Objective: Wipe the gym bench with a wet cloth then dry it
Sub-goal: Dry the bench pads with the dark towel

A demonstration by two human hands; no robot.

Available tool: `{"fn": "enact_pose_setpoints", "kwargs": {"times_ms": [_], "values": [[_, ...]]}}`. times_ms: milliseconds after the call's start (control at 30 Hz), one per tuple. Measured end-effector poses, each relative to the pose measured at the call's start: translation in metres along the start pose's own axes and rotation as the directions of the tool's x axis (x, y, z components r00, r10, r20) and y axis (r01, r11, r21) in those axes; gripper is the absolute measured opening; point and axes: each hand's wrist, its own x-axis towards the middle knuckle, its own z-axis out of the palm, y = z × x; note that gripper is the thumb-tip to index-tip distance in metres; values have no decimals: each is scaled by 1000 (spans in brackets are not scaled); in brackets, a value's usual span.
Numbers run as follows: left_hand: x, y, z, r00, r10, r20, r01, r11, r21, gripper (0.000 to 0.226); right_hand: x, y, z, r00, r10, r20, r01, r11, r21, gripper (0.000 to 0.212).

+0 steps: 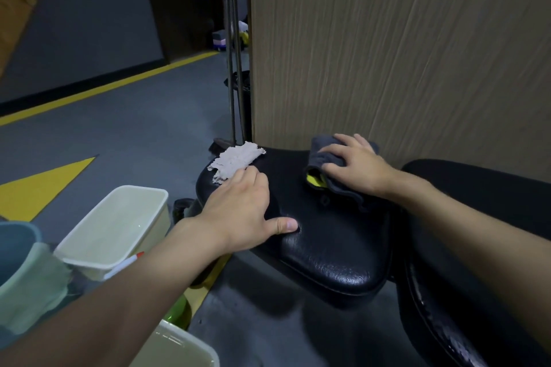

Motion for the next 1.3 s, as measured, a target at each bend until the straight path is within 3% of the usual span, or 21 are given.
{"fn": "enact_pose_setpoints", "kwargs": {"times_ms": [167,333,433,567,833,933,1033,1100,1167,1300], "values": [[-2,1,0,1000,-2,5,2,1000,-2,87,-37,18,-6,995,87,-50,-85,996,35,52],[-13,-4,-11,999,8,-32,-16,967,-254,55,-48,-50,10,998,52,-31,-53,997,-56,47],[-25,-5,-10,997,7,-82,-34,945,-324,58,-54,-88,27,998,-53,-20,51,996,-77,47],[-28,-7,-6,998,17,-59,-32,963,-268,63,-73,-80,22,997,-75,-28,74,997,-20,45],[-28,-10,-1,997,52,-50,-64,956,-286,65,-133,-51,15,990,53,-131,-61,997,-56,44],[-38,-13,2,996,34,-81,-68,881,-468,63,-130,-84,29,990,21,-137,-42,988,-150,51],[-55,-14,11,945,-65,-322,-136,816,-562,53,-123,-117,46,988,-94,-120,64,970,-232,57],[-67,-11,20,903,-153,-401,-135,786,-603,45,-120,-128,51,988,-103,-117,70,964,-257,57],[-75,-4,29,911,-221,-348,-100,701,-706,35,-126,-131,57,986,-71,-151,30,966,-257,59],[-86,11,46,963,-249,-104,47,536,-843,25,-155,-129,78,939,-84,-334,-4,967,-255,65]]}}
